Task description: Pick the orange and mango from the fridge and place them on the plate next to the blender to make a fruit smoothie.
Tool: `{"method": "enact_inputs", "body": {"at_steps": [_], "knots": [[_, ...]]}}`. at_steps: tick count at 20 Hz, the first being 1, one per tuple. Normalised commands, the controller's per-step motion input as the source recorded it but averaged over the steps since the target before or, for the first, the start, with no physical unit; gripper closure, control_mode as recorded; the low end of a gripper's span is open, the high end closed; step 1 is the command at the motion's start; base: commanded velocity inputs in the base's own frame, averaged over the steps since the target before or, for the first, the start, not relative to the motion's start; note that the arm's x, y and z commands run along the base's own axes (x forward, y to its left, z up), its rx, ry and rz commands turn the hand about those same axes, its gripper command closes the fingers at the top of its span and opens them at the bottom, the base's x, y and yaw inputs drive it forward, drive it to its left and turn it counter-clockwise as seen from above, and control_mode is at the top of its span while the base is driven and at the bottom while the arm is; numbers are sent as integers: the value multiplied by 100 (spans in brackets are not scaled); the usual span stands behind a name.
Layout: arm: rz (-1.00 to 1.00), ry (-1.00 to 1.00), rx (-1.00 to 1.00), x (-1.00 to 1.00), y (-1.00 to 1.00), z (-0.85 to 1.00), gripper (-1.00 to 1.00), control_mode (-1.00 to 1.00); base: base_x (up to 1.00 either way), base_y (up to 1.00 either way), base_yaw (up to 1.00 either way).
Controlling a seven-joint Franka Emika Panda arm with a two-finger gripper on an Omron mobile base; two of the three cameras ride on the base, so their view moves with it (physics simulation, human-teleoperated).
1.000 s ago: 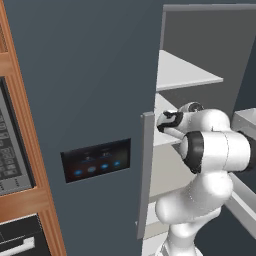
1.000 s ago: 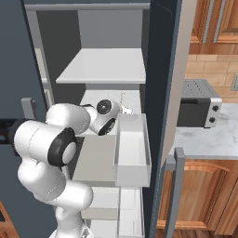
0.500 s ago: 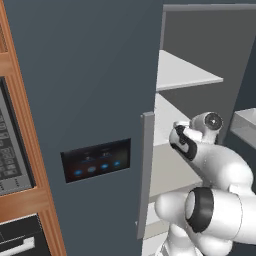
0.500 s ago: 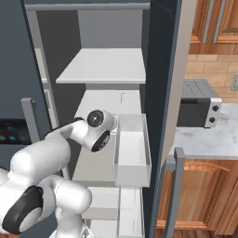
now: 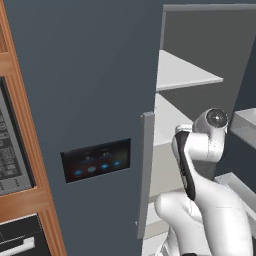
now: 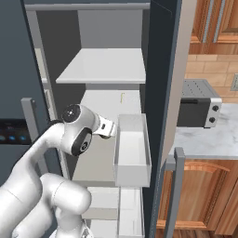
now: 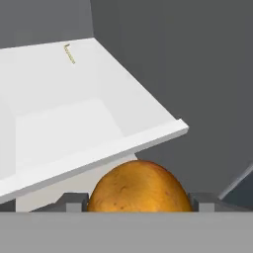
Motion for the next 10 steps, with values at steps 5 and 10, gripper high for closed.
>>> {"method": "enact_inputs", "body": {"at_steps": [5,10], "knots": [[0,10,0,-100,26,26,100,-100,0,0,0],[0,8,0,-90,41,0,100,-100,0,0,0]]}}
